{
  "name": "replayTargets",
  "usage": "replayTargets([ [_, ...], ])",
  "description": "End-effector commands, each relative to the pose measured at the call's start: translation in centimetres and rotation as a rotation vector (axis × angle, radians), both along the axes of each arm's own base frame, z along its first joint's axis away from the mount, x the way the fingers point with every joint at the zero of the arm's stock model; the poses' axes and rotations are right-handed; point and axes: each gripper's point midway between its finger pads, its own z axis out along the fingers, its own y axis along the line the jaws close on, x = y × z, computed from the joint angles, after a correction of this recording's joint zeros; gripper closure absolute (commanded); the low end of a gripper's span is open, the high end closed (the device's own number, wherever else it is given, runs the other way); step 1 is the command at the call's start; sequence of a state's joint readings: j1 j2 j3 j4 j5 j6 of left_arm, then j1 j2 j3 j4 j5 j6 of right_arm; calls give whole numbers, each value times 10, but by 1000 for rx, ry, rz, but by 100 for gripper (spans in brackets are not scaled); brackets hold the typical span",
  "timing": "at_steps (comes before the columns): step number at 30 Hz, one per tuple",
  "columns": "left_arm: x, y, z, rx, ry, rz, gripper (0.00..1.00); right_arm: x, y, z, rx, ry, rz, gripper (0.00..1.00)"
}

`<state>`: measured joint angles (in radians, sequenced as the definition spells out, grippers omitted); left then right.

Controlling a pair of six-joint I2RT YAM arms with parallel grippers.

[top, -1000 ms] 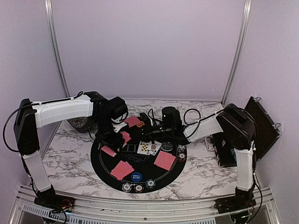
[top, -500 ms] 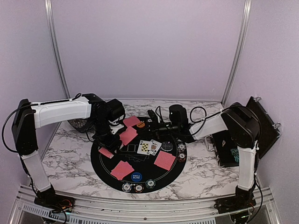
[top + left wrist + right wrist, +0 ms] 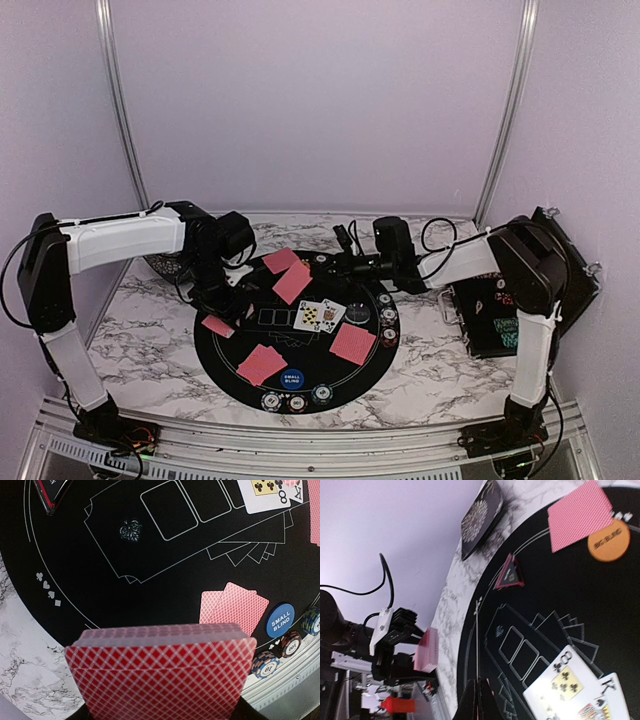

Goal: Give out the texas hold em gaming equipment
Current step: Flop the poker card in the community card area.

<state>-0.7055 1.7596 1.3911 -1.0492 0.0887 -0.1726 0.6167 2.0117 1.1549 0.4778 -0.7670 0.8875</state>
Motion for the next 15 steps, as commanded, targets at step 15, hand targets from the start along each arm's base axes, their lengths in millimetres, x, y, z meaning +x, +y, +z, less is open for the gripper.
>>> replayTargets([
  [15, 7, 25, 13, -23, -26, 73, 43, 14, 17, 29, -583, -974, -62, 100],
])
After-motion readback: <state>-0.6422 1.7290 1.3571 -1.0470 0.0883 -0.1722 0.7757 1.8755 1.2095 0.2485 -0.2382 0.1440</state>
